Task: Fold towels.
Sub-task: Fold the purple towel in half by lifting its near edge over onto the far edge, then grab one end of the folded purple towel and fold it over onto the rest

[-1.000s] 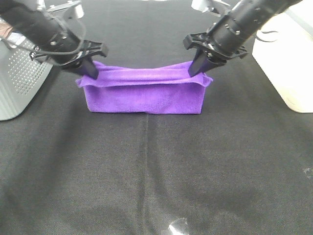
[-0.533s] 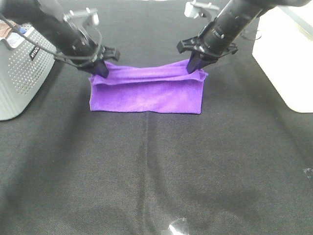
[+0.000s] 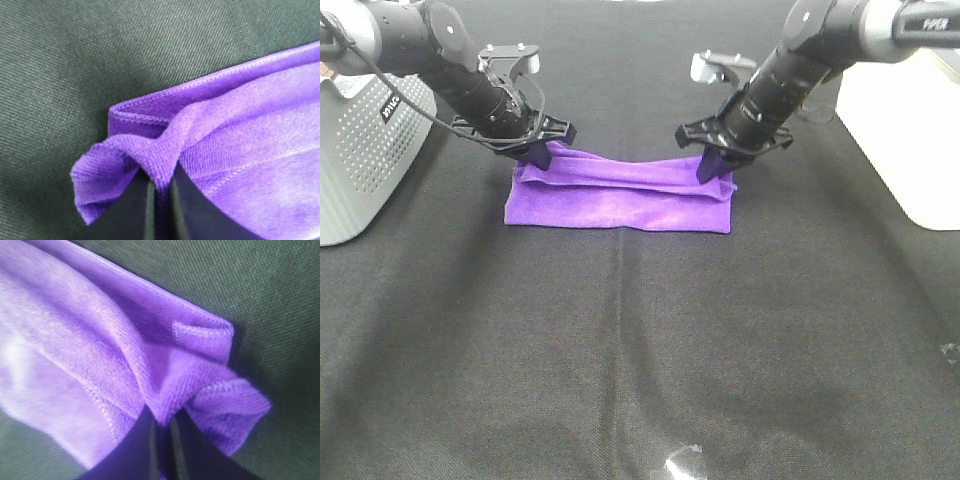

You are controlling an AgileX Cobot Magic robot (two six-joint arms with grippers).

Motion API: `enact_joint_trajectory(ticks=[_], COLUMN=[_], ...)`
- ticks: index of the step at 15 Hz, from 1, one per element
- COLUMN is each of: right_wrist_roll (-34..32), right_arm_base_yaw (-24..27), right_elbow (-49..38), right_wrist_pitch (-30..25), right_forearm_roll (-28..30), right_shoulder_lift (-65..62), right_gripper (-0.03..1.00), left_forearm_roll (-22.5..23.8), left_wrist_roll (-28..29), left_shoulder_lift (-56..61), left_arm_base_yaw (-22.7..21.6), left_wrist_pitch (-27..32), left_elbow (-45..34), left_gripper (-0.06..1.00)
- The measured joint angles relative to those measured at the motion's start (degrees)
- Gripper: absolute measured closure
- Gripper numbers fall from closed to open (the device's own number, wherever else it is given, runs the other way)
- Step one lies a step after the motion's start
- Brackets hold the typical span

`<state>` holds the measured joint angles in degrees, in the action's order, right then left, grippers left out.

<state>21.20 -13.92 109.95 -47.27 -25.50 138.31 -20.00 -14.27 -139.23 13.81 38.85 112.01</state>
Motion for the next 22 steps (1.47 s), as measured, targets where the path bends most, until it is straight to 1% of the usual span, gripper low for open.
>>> enact_joint_trajectory(ticks=[1, 2, 3, 4, 5, 6, 7, 8, 9, 10, 11, 13, 14, 16, 17, 18, 19, 21, 22], right_wrist_roll=[-0.1, -0.6, -1.1, -1.4, -1.4, -1.4, -1.4, -1.4, -1.4, -1.4, -1.4, -1.4, -1.4, -1.4, -1.6, -3.3, -4.6, -5.9, -6.0], right_arm_base_yaw=[0.0, 0.0, 0.1, 0.1, 0.1, 0.2, 0.2, 0.2, 0.2, 0.2, 0.2, 0.2, 0.2, 0.2, 0.2, 0.2, 0.2, 0.2, 0.2], right_elbow=[0.0, 0.0, 0.0, 0.0, 0.0, 0.0, 0.0, 0.0, 0.0, 0.0, 0.0, 0.3, 0.5, 0.5, 0.5, 0.5, 0.5, 0.5, 0.5], right_wrist_pitch=[0.2, 0.3, 0.6, 0.8, 0.8, 0.8, 0.8, 0.7, 0.0, -1.8, -3.4, -9.4, -12.8, -20.1, -21.7, -22.1, -22.2, -22.3, -22.3], right_forearm_roll=[-0.2, -0.1, 0.1, 0.3, 0.3, 0.4, 0.5, 1.0, 1.3, 1.6, 1.8, 2.1, 2.5, 4.1, 5.3, 7.4, 8.6, 9.3, 9.3], right_shoulder_lift=[0.4, 0.5, 0.5, 0.5, 0.5, 0.5, 0.3, -0.1, -0.9, -3.7, -5.9, -10.1, -11.5, -12.6, -12.6, -12.6, -12.6, -12.6, -12.6], right_gripper=[0.90, 0.85, 0.72, 0.61, 0.61, 0.47, 0.37, 0.30, 0.27, 0.26, 0.25, 0.25, 0.25, 0.25, 0.25, 0.25, 0.25, 0.25, 0.25], left_forearm_roll=[0.0, 0.0, 0.1, -0.1, -0.1, -0.2, -0.3, -0.5, -0.5, -0.5, -0.6, -0.8, -0.8, -0.8, -0.9, -3.0, -5.5, -10.0, -10.3], left_wrist_roll=[-0.1, -0.2, -0.2, -0.2, -0.2, -0.2, -0.2, -0.2, 0.1, 1.3, 1.9, 2.2, 2.3, 2.4, 1.7, -0.6, -1.6, -4.5, -5.7], left_shoulder_lift=[-0.3, -0.5, -0.6, -0.7, -0.7, -0.7, -0.8, -0.9, -1.0, -1.0, -1.0, -1.0, -1.0, -1.0, -1.2, -1.5, -2.2, -4.1, -4.7], left_arm_base_yaw=[-0.3, -0.9, -2.1, -2.9, -2.9, -3.3, -3.4, -3.4, -3.4, -3.5, -3.5, -4.3, -5.0, -7.0, -8.1, -9.9, -11.1, -12.9, -13.0], left_wrist_pitch=[0.0, 0.0, 0.1, 0.6, 0.6, 1.9, 3.5, 5.9, 9.4, 15.4, 19.7, 26.7, 28.9, 30.3, 30.4, 30.4, 30.5, 30.5, 30.1], left_elbow=[0.0, 0.0, 0.0, 0.2, 0.2, 0.5, 1.1, 2.3, 4.5, 8.0, 10.8, 14.4, 15.1, 15.1, 15.1, 15.2, 15.4, 15.4, 15.4], left_gripper=[0.89, 0.81, 0.60, 0.45, 0.45, 0.33, 0.25, 0.22, 0.21, 0.20, 0.20, 0.20, 0.20, 0.20, 0.20, 0.20, 0.20, 0.20, 0.20])
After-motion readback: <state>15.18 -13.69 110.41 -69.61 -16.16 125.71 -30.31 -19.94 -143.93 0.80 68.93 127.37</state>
